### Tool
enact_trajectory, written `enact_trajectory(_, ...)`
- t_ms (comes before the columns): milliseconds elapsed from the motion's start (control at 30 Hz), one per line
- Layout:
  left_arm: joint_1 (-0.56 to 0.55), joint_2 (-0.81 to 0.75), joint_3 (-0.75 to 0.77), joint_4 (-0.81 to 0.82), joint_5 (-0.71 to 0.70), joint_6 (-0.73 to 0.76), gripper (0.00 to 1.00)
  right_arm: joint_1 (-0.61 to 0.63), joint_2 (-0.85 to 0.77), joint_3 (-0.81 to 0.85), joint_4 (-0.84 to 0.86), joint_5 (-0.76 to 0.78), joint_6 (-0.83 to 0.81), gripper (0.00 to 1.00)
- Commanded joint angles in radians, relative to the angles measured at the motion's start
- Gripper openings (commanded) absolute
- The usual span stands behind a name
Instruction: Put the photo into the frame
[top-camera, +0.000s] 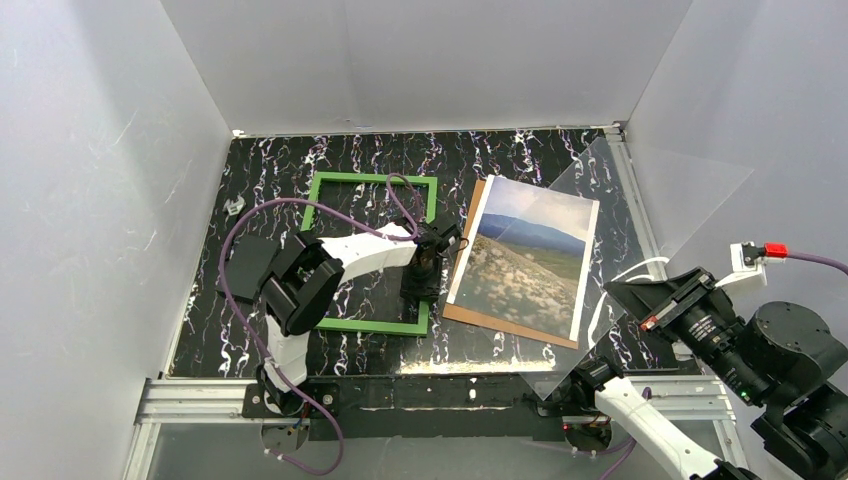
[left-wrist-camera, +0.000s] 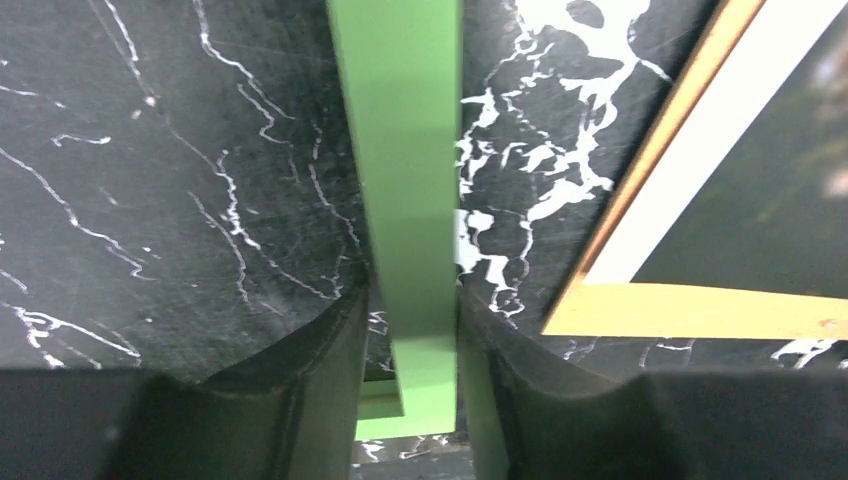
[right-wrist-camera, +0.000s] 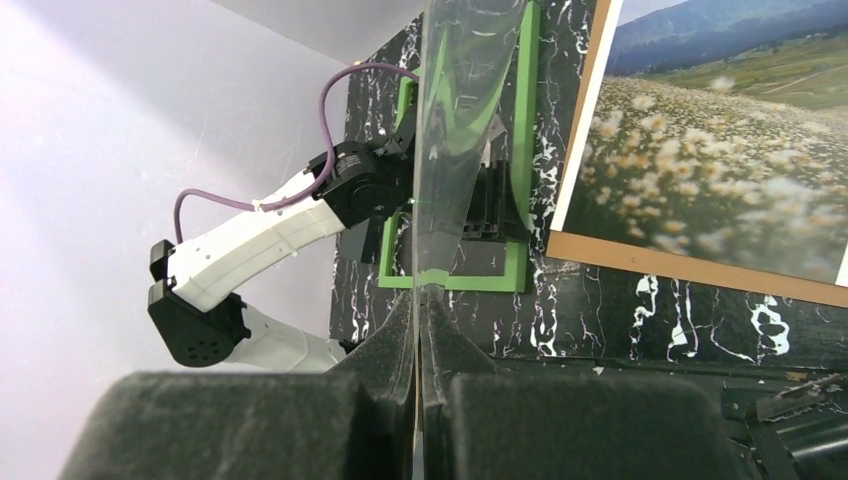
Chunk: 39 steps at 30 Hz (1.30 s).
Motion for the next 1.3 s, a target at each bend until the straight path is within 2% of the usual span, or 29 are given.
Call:
enact_trajectory(0,0.003,0.038,-0.017,-0.161,-0.074,-0.001,0.29,0.001,-0.012,0.034,0.011,0.043,0.016,0.01)
enact_trajectory(133,0.004,-0.002,-0.052,-0.122,-0.039,0.017,0.10,0.001,-0.014,0.026,-0.005,0.044,0.015,0.01)
enact_trajectory(233,0.006,-0.056,-0.046,-0.136,-0.016,0.056,0.00,0.001,-0.016,0.003,-0.014,0.037,0.012,0.01)
enact_trajectory(567,0.041,-0.305,0.081,-0.307,0.027,0.154,0.00,0.001,-0.006,-0.138,0.000,-0.025,-0.004,0.01)
enact_trajectory(700,0.048,-0.370,0.124,-0.364,0.112,0.190,0.00,0.001,0.003,-0.223,0.047,-0.062,-0.007,0.01)
enact_trajectory(833,0.048,-0.424,0.136,-0.377,0.214,0.181,0.00,0.001,0.008,-0.349,0.155,-0.109,0.007,0.01)
enact_trajectory(1000,0.048,-0.504,0.147,-0.375,0.263,0.136,0.00,0.000,0.025,-0.508,0.378,-0.236,0.064,0.01)
enact_trajectory(1267,0.047,-0.586,0.155,-0.332,0.357,0.048,0.00,0.001,0.101,-0.620,0.591,-0.286,0.113,0.01)
